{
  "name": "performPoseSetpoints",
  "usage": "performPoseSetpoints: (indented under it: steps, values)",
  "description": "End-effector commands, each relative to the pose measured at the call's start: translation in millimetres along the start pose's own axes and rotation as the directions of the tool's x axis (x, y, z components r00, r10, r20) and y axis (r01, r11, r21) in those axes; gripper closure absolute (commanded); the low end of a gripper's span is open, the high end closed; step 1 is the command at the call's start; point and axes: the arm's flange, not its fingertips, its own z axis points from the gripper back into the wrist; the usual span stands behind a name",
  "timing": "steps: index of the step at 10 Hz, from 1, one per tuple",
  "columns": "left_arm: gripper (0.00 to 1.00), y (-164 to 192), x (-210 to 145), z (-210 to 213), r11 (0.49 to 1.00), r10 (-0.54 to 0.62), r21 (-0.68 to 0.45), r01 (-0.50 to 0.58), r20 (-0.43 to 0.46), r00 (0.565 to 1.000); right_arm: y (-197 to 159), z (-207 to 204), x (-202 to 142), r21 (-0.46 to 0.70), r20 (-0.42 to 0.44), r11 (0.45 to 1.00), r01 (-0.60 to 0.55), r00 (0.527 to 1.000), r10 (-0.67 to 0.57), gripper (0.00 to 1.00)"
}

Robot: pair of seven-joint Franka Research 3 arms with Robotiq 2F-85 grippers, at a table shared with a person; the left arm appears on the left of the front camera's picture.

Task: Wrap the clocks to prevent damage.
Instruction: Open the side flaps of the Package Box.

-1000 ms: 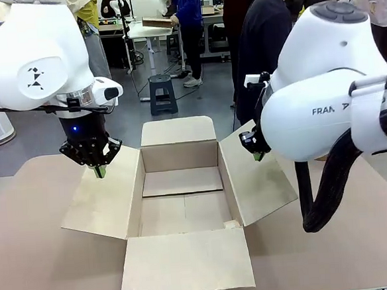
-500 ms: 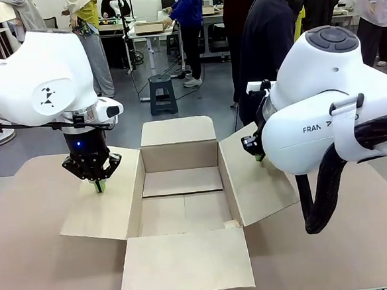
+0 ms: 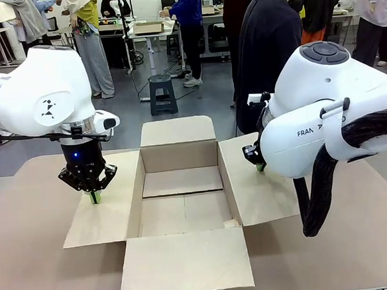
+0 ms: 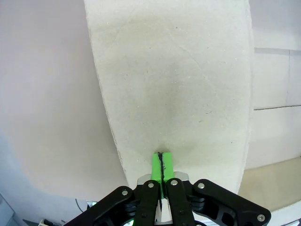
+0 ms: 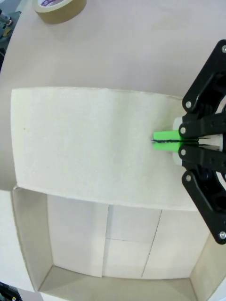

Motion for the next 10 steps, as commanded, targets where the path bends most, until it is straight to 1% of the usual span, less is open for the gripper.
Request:
performPoseSetpoints:
  steps: [1, 3, 4, 6, 7, 8, 9, 10]
  values:
    - [1.0, 2.9, 0.3, -7.2, 0.999, 0.025, -0.023, -0.024, 0.035, 0.999, -16.2, -15.3, -39.7, -0.011, -0.014, 0.999, 0.035, 0.999, -0.035, 0.99]
    - [1.0, 1.7, 3.5, -14.3, 0.999, 0.019, -0.045, -0.015, 0.095, 0.995, -20.6, -24.3, -43.5, -0.023, -0.069, 0.997, 0.067, 0.995, -0.069, 0.99]
    - [1.0, 1.6, 6.8, -19.9, 0.999, 0.012, -0.035, -0.008, 0.099, 0.995, -23.4, -26.6, -43.0, 0.0, -0.111, 0.996, 0.091, 0.99, -0.091, 0.99]
    - [1.0, 2.6, 14.3, -36.0, 1.0, -0.003, -0.015, 0.004, 0.088, 0.996, -26.8, -30.5, -42.0, -0.003, -0.131, 0.994, 0.11, 0.985, -0.109, 0.99]
    - [1.0, 2.6, 15.8, -38.3, 1.0, -0.005, -0.015, 0.007, 0.086, 0.996, -27.9, -32.3, -41.5, -0.01, -0.166, 0.993, 0.121, 0.979, -0.121, 0.99]
    - [1.0, 2.8, 16.5, -38.9, 1.0, -0.008, -0.011, 0.009, 0.081, 0.997, -28.9, -31.4, -39.6, 0.014, -0.191, 0.99, 0.139, 0.973, -0.134, 0.99]
    - [1.0, 2.9, 16.8, -39.0, 1.0, -0.001, -0.015, 0.003, 0.087, 0.996, -29.0, -30.1, -39.7, 0.013, -0.195, 0.99, 0.139, 0.972, -0.133, 0.99]
    - [1.0, 3.1, 15.9, -35.8, 0.999, 0.008, -0.04, -0.003, 0.109, 0.994, -28.9, -29.3, -39.6, 0.037, -0.202, 0.99, 0.133, 0.972, -0.123, 0.99]
